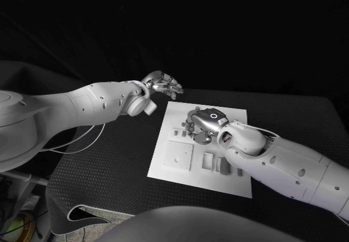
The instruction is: Assemble the parts on the task board
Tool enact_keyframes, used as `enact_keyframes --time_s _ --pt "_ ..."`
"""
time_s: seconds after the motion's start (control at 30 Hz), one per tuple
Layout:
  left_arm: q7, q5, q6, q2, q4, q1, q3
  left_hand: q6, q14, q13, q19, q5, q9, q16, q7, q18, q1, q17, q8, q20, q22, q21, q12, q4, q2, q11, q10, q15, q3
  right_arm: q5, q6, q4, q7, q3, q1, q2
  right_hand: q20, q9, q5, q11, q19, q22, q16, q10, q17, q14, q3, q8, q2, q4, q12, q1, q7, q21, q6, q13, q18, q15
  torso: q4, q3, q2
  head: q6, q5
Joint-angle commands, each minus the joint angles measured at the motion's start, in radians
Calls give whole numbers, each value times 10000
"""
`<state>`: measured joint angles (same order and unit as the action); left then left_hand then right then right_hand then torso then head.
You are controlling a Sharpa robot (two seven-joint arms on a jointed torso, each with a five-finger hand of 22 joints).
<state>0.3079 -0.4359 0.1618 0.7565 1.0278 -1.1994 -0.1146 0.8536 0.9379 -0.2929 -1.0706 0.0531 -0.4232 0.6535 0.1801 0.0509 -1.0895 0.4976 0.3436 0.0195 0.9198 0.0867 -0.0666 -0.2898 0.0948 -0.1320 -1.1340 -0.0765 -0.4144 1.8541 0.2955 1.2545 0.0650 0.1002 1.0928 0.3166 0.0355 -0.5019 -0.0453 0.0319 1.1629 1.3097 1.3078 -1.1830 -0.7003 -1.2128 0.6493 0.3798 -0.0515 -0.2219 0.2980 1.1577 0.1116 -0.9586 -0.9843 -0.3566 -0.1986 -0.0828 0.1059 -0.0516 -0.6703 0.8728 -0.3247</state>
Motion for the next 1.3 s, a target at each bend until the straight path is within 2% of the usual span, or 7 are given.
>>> enact_keyframes --time_s 0.03,0.13,0.27,0.43,0.7,0.97,1.3 --pt "3 -122 -20 -74 -16 -48 9 -63 71 17 -43 -38 16 -56 -17 185 -115 14 34 6 -14 -69 -32 -6 4 -9 43 -10 64 156 -43 -170 -202 49 -75 -107 59 -13 -33 -152 7 166 -18 -1325 -11 -11 52 23 61 -18 28 87 46 -44 -57 -1 -632 -89 -33 -6 -12 -2 -351" --pt "7 -125 -3 -101 -34 -62 9 -63 71 17 -43 -38 16 -56 -17 185 -115 14 34 6 -15 -69 -32 -6 4 -9 44 -10 65 170 -71 -185 -232 110 -139 -147 60 -14 -33 -152 7 166 -20 -1324 -11 -11 55 23 63 -23 26 89 45 -44 -57 -3 -632 -89 -61 28 -21 -2 -450" --pt "-4 -130 -1 -109 -42 -98 9 -63 75 23 -48 -38 17 -66 -18 187 -141 24 36 9 -19 -73 -32 -10 -14 -8 43 -9 54 170 -109 -133 -239 120 -154 -120 62 -16 -33 -152 7 166 -22 -1323 -12 -11 58 22 64 -31 24 91 46 -44 -55 -5 -632 -90 -32 1 -17 -2 -578" --pt "-8 -135 -11 -145 -41 -127 9 -65 76 26 -49 -38 17 -71 -18 186 -145 28 36 8 -22 -75 -32 -10 -16 -8 43 -9 54 96 -221 -24 -252 138 -168 -41 64 -18 -33 -152 6 165 -24 -1321 -13 -11 60 21 68 -39 20 88 47 -44 -54 -9 -632 -90 -30 10 -10 -2 -656" --pt "-5 -141 2 -160 -60 -172 8 -67 78 30 -50 -38 18 -78 -17 184 -149 35 36 7 -26 -79 -32 -9 -14 -9 43 -9 56 -53 -159 147 -310 190 -250 49 65 -21 -33 -150 3 163 -31 -1317 -14 -9 62 17 80 -45 13 75 51 -43 -48 -16 -632 -88 -5 -21 -10 -2 -796" --pt "15 -166 -10 -238 -58 -182 9 -68 80 33 -52 -37 19 -83 -16 184 -152 40 36 7 -28 -81 -32 -8 -17 -10 42 -9 56 -69 -174 61 -328 218 -320 -5 66 -24 -33 -148 1 161 -36 -1315 -16 -8 64 13 87 -53 7 66 53 -42 -43 -22 -632 -87 -44 -13 -7 -2 -920" --pt "25 -186 -35 -327 -94 -188 9 -68 82 38 -55 -37 20 -92 -15 182 -154 49 38 7 -33 -85 -32 -6 -21 -10 41 -10 58 -87 -187 -186 -397 330 -552 -148 69 -28 -33 -148 -2 159 -42 -1311 -18 -6 70 10 99 -68 0 60 54 -41 -39 -29 -632 -87 -63 -6 -7 -2 -1070"
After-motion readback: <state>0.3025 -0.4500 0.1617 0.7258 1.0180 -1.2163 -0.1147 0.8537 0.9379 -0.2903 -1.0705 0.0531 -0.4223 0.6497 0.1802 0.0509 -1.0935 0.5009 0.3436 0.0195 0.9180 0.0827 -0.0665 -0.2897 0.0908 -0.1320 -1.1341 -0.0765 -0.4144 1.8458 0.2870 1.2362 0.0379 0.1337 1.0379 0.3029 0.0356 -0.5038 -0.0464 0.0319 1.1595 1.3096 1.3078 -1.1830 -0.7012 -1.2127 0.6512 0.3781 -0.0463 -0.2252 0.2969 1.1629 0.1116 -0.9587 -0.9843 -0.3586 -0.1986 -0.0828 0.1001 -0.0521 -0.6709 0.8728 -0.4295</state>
